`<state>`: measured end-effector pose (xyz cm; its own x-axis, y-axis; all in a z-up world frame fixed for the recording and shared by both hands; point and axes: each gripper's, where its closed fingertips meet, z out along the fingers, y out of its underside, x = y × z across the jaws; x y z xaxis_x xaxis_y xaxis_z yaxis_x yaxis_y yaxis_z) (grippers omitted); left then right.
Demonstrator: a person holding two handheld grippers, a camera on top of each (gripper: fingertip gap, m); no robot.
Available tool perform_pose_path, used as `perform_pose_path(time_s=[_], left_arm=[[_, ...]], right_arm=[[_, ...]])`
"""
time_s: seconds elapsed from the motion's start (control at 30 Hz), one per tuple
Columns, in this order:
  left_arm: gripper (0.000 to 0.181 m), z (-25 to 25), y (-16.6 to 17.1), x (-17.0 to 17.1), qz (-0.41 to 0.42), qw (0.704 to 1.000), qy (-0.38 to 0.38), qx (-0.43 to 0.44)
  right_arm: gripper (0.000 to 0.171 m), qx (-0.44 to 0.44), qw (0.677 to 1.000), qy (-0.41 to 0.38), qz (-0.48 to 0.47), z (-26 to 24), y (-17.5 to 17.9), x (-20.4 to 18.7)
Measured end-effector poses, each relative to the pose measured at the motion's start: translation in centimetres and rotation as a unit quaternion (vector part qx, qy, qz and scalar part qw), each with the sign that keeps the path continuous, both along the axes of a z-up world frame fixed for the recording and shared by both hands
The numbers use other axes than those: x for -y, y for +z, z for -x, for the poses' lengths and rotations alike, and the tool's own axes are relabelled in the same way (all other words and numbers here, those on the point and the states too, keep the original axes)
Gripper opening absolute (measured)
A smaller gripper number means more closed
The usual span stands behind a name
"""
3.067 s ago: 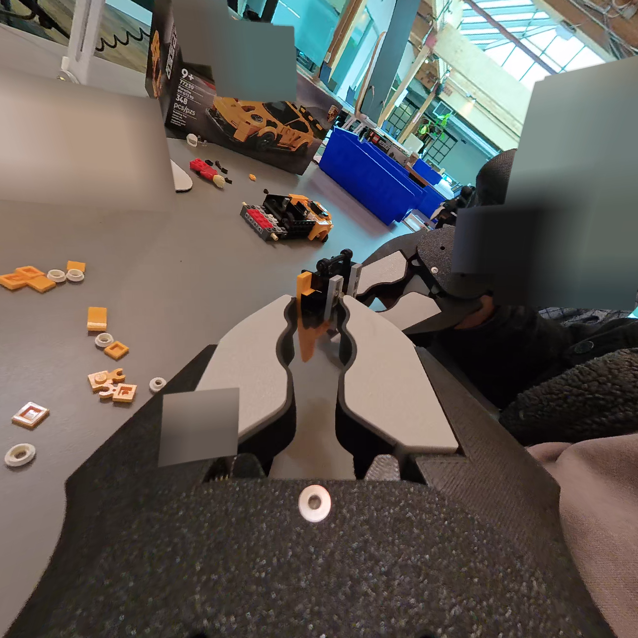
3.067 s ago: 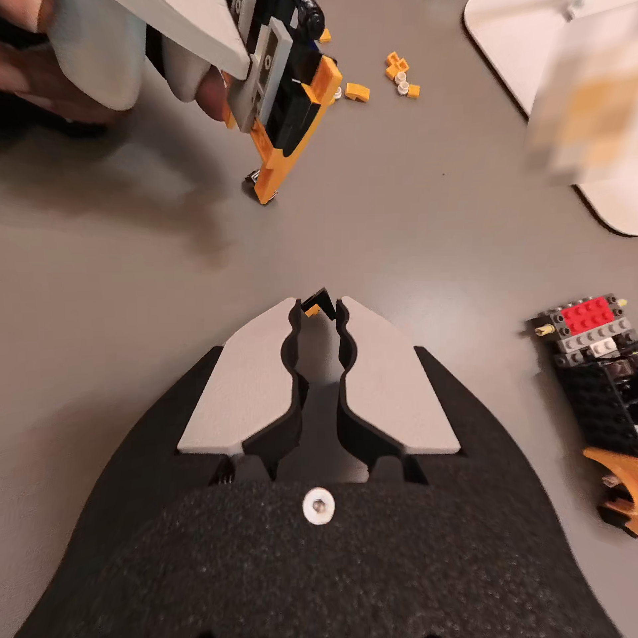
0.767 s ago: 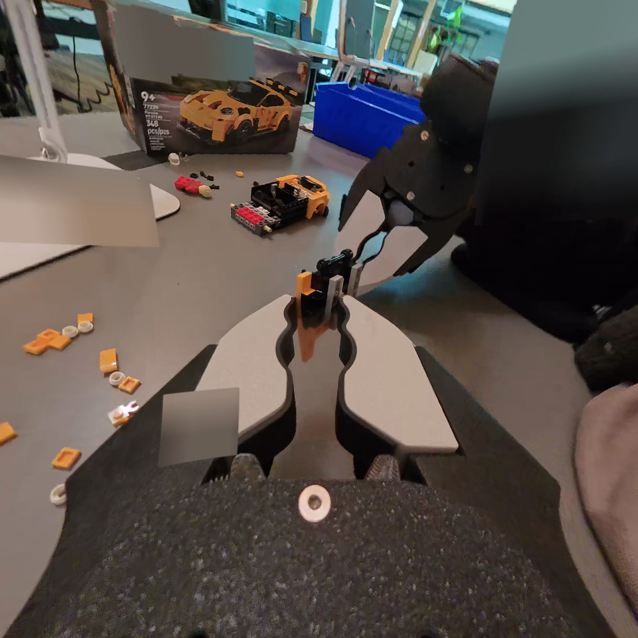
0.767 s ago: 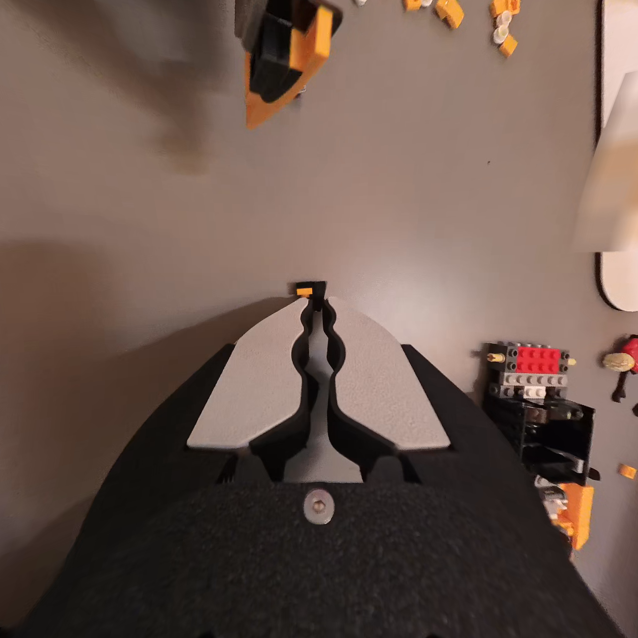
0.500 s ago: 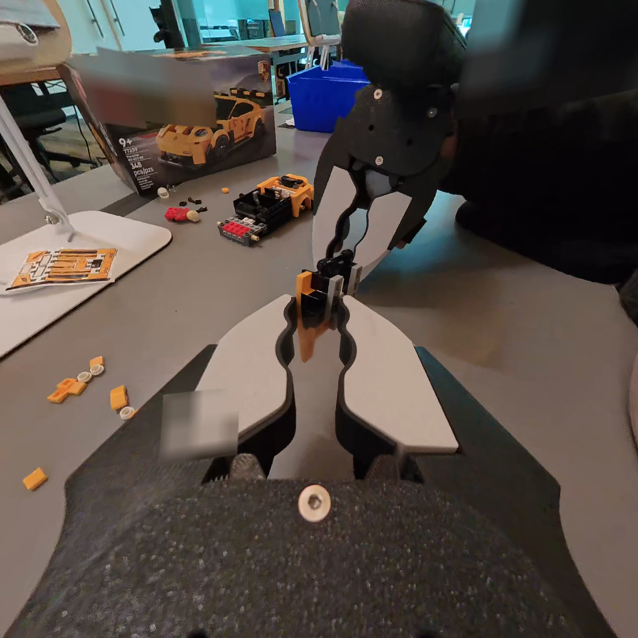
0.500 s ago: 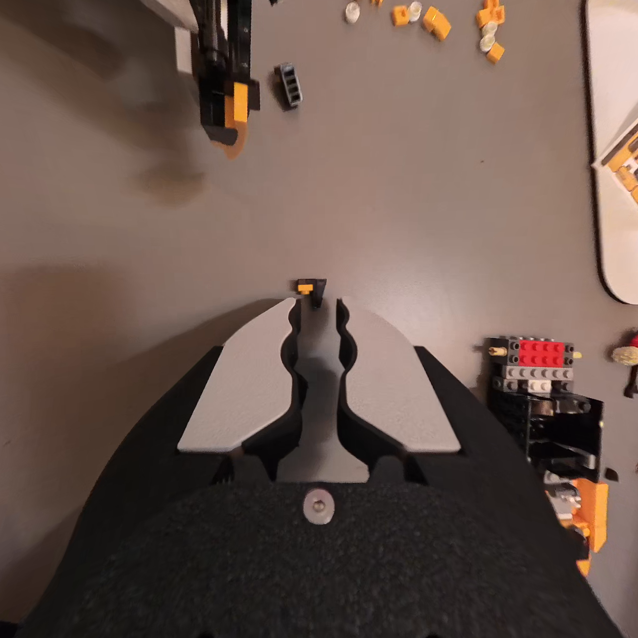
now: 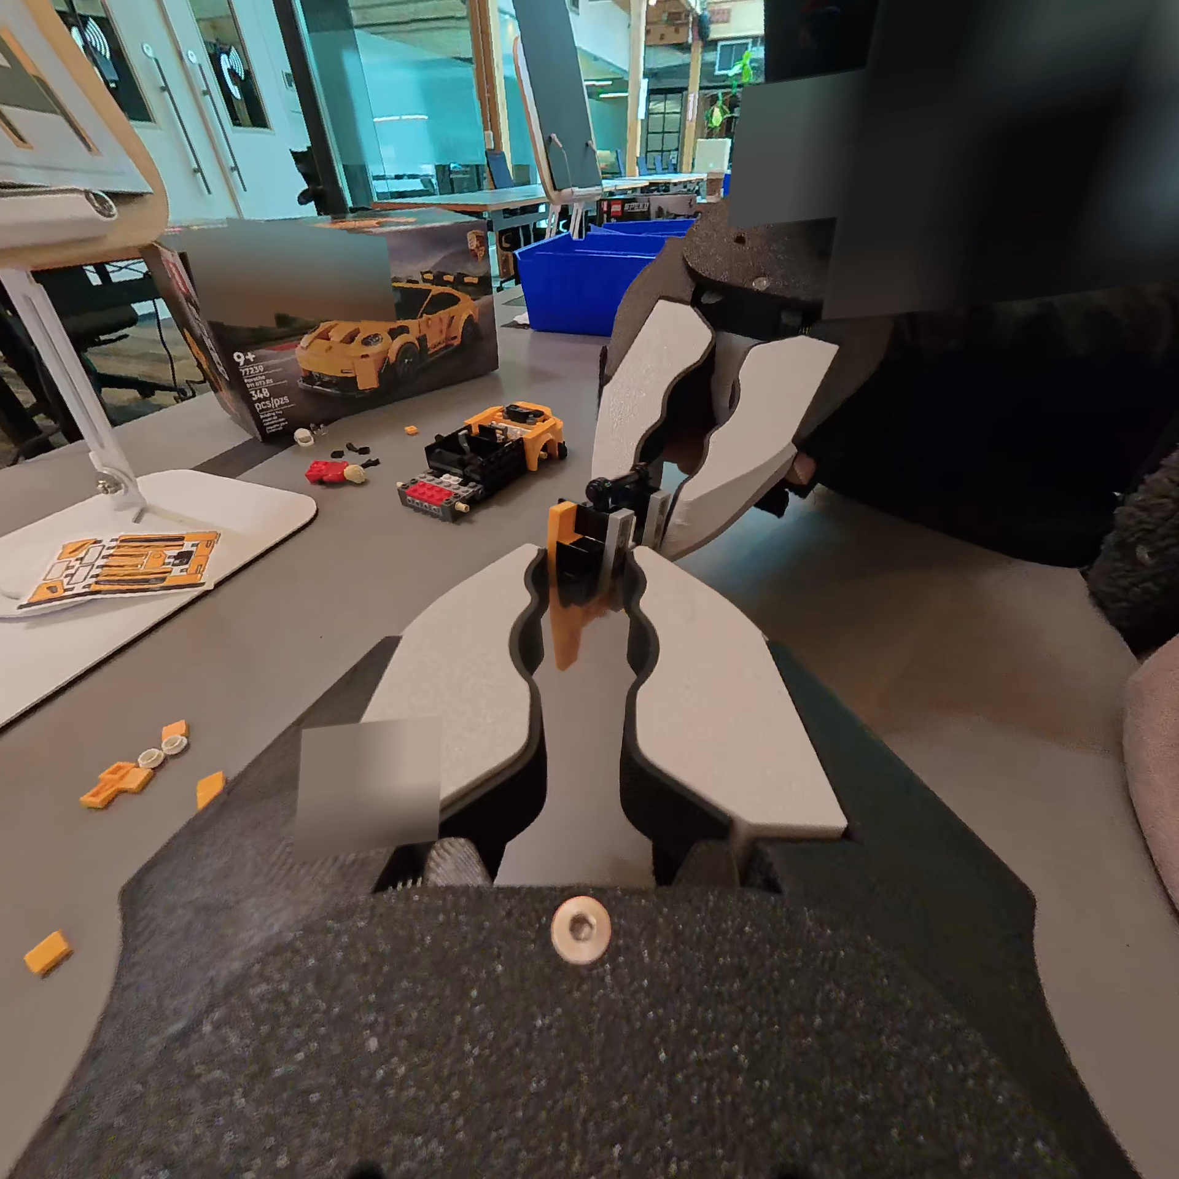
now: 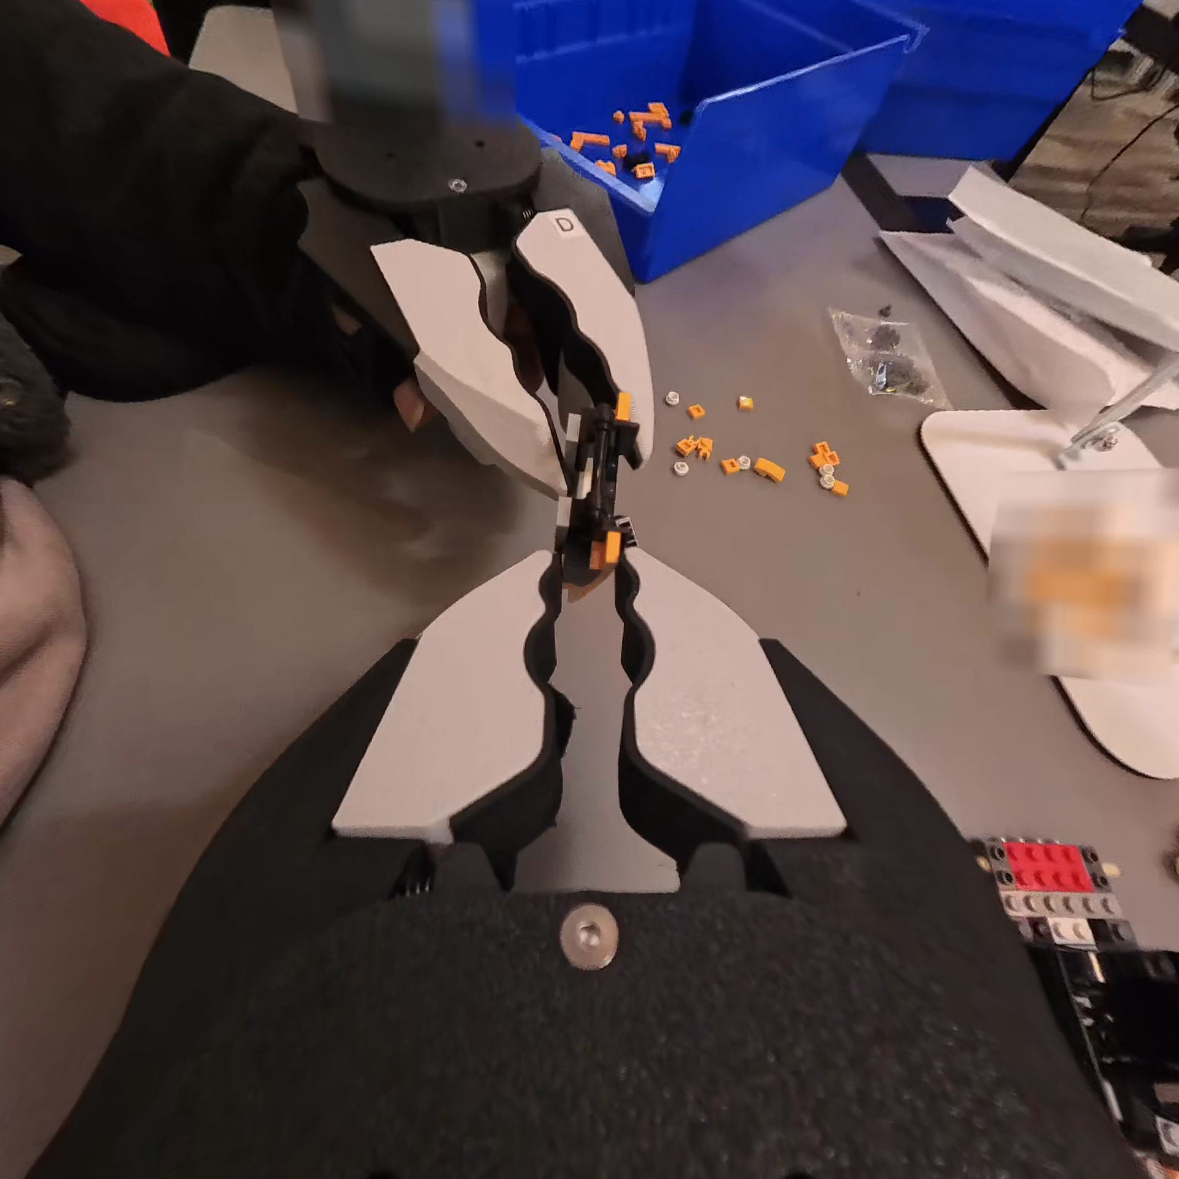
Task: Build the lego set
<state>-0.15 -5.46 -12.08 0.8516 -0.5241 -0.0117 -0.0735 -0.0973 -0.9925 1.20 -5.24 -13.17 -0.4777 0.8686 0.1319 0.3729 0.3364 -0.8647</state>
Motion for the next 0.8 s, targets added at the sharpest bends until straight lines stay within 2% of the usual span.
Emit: perform_pose_path(time_s=[0.23,0.3,0.4,0.5,0.57,0.67,0.8], left_arm=[[0.023,0.0,-0.3,0.0,0.009,1.0,-0.003,-0.002],[0.031,0.1,-0.4,0.0,0.022,1.0,-0.007,0.007],[0.037,0.5,-0.2,0.1,0.032,0.999,-0.013,0.029],[0.036,0.9,-0.1,0.2,0.044,0.998,-0.019,0.046],[0.033,0.8,-0.8,0.2,0.067,0.997,-0.021,0.045],[0.025,0.0,-2.3,0.4,0.099,0.995,-0.03,0.003],[0.02,-1.2,-4.6,1.1,0.127,0.986,-0.05,-0.095]], right_arm=[[0.013,-0.023,0.999,0.0,-0.039,-0.1,0.0,-0.4],[0.013,-0.028,0.997,0.001,-0.071,-0.1,-0.4,-0.7],[0.013,-0.04,0.982,0.007,-0.187,-0.3,-1.8,-1.8],[0.013,-0.05,0.94,0.038,-0.336,-0.5,-4.1,-2.1],[0.013,-0.049,0.917,0.066,-0.391,-0.6,-5.4,-1.5],[0.013,-0.049,0.904,0.094,-0.415,-0.7,-6.1,-0.2],[0.014,-0.036,0.905,0.109,-0.41,-1.1,-6.5,0.3]])
